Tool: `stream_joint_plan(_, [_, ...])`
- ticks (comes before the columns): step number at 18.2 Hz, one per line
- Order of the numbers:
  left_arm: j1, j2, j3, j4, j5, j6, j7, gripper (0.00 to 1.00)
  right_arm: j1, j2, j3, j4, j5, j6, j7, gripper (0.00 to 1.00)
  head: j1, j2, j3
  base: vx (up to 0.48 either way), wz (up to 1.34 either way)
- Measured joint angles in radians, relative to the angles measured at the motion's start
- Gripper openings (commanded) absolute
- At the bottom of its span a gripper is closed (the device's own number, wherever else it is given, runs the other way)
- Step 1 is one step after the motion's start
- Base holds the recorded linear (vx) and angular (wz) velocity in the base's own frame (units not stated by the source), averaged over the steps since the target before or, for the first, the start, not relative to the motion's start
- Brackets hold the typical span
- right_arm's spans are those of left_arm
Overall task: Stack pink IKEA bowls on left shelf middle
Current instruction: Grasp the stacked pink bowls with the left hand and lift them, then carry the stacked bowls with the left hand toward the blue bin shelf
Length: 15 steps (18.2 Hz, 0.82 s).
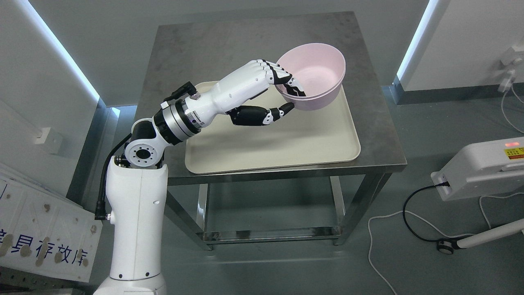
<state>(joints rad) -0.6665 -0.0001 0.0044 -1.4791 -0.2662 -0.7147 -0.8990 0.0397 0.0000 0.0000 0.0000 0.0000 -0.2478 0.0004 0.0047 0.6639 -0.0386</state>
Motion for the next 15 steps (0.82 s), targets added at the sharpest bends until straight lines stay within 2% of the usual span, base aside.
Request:
stream_joint_plan(9, [0.026,0.058,0.053,-0.012,0.188,-0.005,-0.018,0.03,0.000,0.000,0.000,0.000,0.000,-0.004,0.000,1.00,0.0000,0.000,0.000,-0.074,-0.08])
stream_joint_plan(15, [0.066,0.094,0.069,-0.015,0.241,-0.002,-0.025,0.04,0.000,0.000,0.000,0.000,0.000,-0.002,0.000,1.00,0.0000,0.000,0.000,-0.172,-0.07])
